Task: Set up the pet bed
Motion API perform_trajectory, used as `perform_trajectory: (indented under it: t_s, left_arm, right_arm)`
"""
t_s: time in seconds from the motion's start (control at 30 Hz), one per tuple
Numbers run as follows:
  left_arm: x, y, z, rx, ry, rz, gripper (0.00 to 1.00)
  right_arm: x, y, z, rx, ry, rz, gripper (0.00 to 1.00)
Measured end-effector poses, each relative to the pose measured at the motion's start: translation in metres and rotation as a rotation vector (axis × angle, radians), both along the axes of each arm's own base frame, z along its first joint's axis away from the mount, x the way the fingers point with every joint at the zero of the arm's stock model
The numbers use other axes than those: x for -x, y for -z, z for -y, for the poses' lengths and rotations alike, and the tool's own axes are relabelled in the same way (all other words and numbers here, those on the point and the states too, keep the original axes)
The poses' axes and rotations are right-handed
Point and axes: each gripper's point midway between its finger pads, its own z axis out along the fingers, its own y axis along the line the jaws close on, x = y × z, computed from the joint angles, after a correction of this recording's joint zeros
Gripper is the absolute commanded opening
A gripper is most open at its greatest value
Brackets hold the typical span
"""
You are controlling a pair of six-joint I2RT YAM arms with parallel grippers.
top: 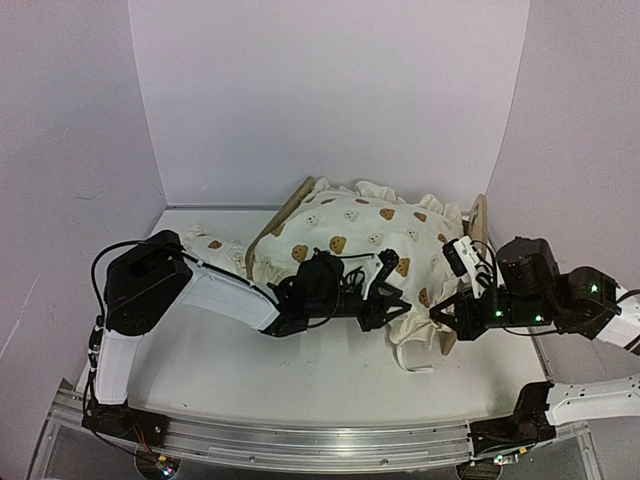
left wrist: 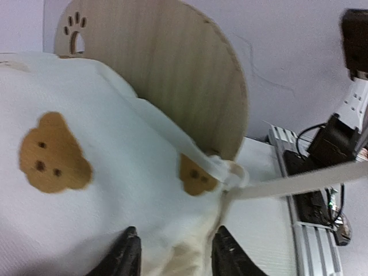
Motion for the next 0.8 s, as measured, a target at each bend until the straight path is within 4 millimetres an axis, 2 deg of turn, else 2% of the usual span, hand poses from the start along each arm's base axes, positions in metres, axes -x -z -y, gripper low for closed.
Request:
perform_trajectory:
  t_s: [0.1,0.33,0.47,0.53,0.6,0.67,0.8]
  left_arm:
    - [-0.033,0.005,0.004,0.010,-0.040,-0.001,0.37]
    - [-0.064,0.006,0.003,0.050,-0.050,0.052,0.32]
    - [-0.093,0.006,-0.003,0.067,-0.080,0.080,0.32]
    - [-0.104,0.004,-0.009,0.083,-0.065,0.075,0.38]
    - [-0.108,0.000,-0.013,0.090,-0.049,0.067,0.48]
    - [-0.105,-0.003,-0.018,0.089,-0.039,0.050,0.54]
    - [-0.091,0.001,-0.041,0.047,-0.019,-0.060,0.66]
  right_arm:
    - [-0.003,-0.001,-0.005,0.015,-0.004,-0.003,0.00]
    - [-0.017,0.004,-0.014,0.074,0.011,-0.007,0.00]
    - [-0.028,0.007,-0.023,0.110,0.031,-0.011,0.00]
    - [-0.034,0.007,-0.028,0.120,0.039,-0.011,0.00]
    - [-0.039,0.007,-0.033,0.128,0.045,-0.010,0.00]
    - [-0.044,0.005,-0.038,0.131,0.047,-0.010,0.00]
    - [-0.041,0.002,-0.046,0.119,0.009,-0.022,0.00]
